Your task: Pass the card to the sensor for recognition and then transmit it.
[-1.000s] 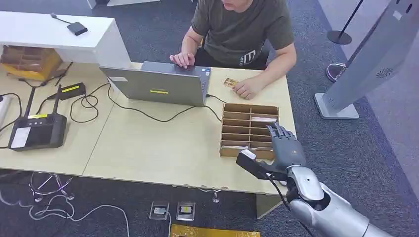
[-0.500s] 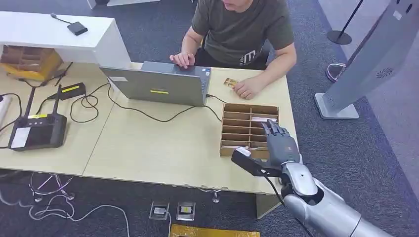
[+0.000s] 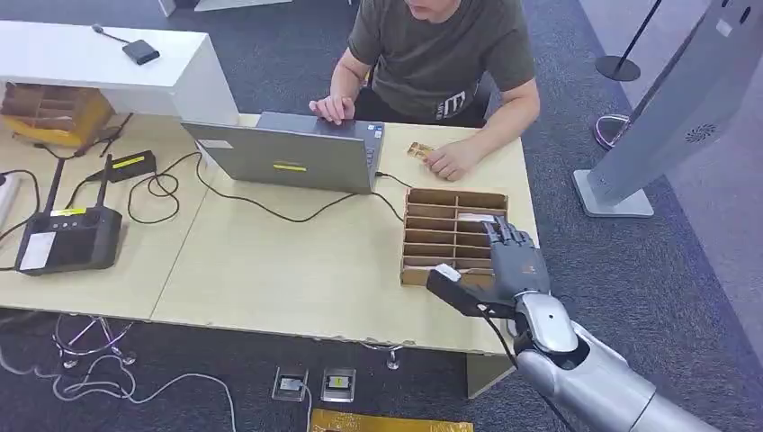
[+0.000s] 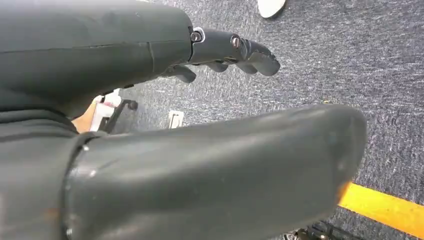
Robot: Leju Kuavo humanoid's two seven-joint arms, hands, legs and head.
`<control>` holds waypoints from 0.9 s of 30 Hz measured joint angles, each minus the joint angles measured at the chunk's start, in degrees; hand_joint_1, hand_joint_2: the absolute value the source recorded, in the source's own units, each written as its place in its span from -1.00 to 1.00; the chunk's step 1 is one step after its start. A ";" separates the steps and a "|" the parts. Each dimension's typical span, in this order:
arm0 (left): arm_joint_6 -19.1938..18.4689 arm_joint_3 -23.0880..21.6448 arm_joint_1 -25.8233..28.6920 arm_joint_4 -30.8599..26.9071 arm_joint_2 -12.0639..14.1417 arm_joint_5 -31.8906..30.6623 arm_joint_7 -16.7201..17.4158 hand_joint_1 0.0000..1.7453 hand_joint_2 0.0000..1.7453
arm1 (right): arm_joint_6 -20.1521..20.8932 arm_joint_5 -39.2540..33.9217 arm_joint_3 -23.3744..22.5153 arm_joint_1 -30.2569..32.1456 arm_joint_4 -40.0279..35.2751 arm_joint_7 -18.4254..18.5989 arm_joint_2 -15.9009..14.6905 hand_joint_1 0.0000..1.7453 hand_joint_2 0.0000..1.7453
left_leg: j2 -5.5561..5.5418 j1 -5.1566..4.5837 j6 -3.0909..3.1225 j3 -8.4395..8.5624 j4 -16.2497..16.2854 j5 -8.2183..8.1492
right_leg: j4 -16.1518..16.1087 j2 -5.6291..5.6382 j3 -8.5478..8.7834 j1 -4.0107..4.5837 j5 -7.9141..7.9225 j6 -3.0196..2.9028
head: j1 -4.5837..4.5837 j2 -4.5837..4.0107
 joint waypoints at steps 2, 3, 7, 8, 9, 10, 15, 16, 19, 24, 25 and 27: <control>0.04 0.02 0.00 0.00 0.02 -0.02 0.00 -1.00 -1.00 | 0.02 0.04 -0.07 0.00 0.24 0.11 0.00 -1.00 1.00 | 0.00 0.00 0.00 0.00 0.00 0.00 | 0.00 0.00 0.00 0.00 0.00 0.00 | 0.00 0.00; 0.04 0.02 0.00 0.00 0.02 -0.02 0.00 -1.00 -1.00 | 0.02 0.04 -0.09 0.00 0.35 0.15 0.00 -1.00 1.00 | 0.00 0.00 0.00 0.00 0.00 0.00 | 0.00 0.00 0.00 0.00 0.00 0.00 | 0.00 0.00; 0.04 0.00 0.00 0.00 0.02 -0.17 0.00 -1.00 -1.00 | 0.07 0.09 -0.11 0.01 0.63 0.50 0.00 -1.00 1.00 | 0.00 0.00 0.00 0.02 0.00 0.00 | 0.00 0.00 0.00 0.00 0.00 0.00 | 0.00 0.00; 0.02 0.00 0.00 0.00 0.02 -0.22 0.00 -1.00 -1.00 | 0.07 0.09 -0.11 0.01 0.63 0.55 0.00 -1.00 1.00 | 0.00 0.00 0.00 0.02 0.00 0.00 | 0.00 0.01 0.00 0.00 0.00 0.00 | 0.00 0.00; 0.02 0.00 0.00 0.00 0.02 -0.26 0.00 -1.00 -1.00 | 0.09 0.09 -0.11 0.02 0.63 0.59 0.00 -1.00 1.00 | 0.00 0.00 0.00 0.02 0.00 0.00 | 0.00 0.02 0.00 0.00 0.00 0.00 | 0.00 0.00; 0.02 0.00 0.00 0.00 0.02 -0.42 0.00 -1.00 -1.00 | 0.11 0.09 -0.11 0.03 0.63 0.59 0.00 -0.76 1.00 | 0.01 0.00 0.00 0.03 0.00 0.00 | 0.00 0.02 0.00 0.00 0.00 0.00 | 0.00 0.00; 0.00 0.00 0.00 0.00 0.07 -0.74 0.00 -1.00 -1.00 | 0.76 -0.02 -0.13 0.09 0.61 0.66 -0.11 1.00 1.00 | 0.01 0.00 0.00 0.03 0.00 0.00 | 0.00 0.03 0.00 0.00 0.00 0.00 | 0.00 0.00; 0.00 0.00 0.01 0.00 0.07 -0.74 0.00 -1.00 -1.00 | 1.13 -0.22 -0.13 0.11 0.61 0.66 -0.13 1.00 1.00 | 0.01 0.00 0.00 0.03 0.00 0.00 | 0.00 0.03 0.00 0.00 0.00 -0.01 | 0.00 0.00; 0.04 0.00 0.01 0.00 0.11 -0.68 0.00 -1.00 -1.00 | 2.23 -0.70 -0.13 0.20 0.61 0.44 -0.13 1.00 1.00 | 0.01 0.00 0.00 0.03 0.00 0.00 | 0.00 0.05 0.00 0.00 0.02 -0.03 | 0.00 0.00; 0.15 0.00 0.01 0.00 0.13 -0.39 0.00 -1.00 -1.00 | 2.93 -1.16 -0.13 0.17 0.61 -0.59 -0.09 1.00 1.00 | 0.01 0.00 0.00 0.03 0.00 0.00 | 0.00 0.04 0.00 0.00 0.02 -0.03 | -0.02 0.00; 0.20 0.00 0.01 0.00 0.13 -0.33 0.00 -1.00 -1.00 | 2.95 -1.36 -0.13 0.17 0.61 -0.90 -0.09 1.00 1.00 | 0.01 0.00 0.00 0.03 0.00 0.00 | 0.00 0.04 0.00 0.00 0.02 -0.03 | 0.02 0.00; 0.24 0.00 0.01 0.00 0.13 -0.05 0.00 -1.00 -1.00 | 2.95 -1.95 -0.13 0.11 0.63 -1.42 -0.07 1.00 1.00 | 0.01 0.00 0.00 0.03 0.00 0.00 | 0.00 0.04 0.00 0.00 0.02 -0.03 | 0.00 0.00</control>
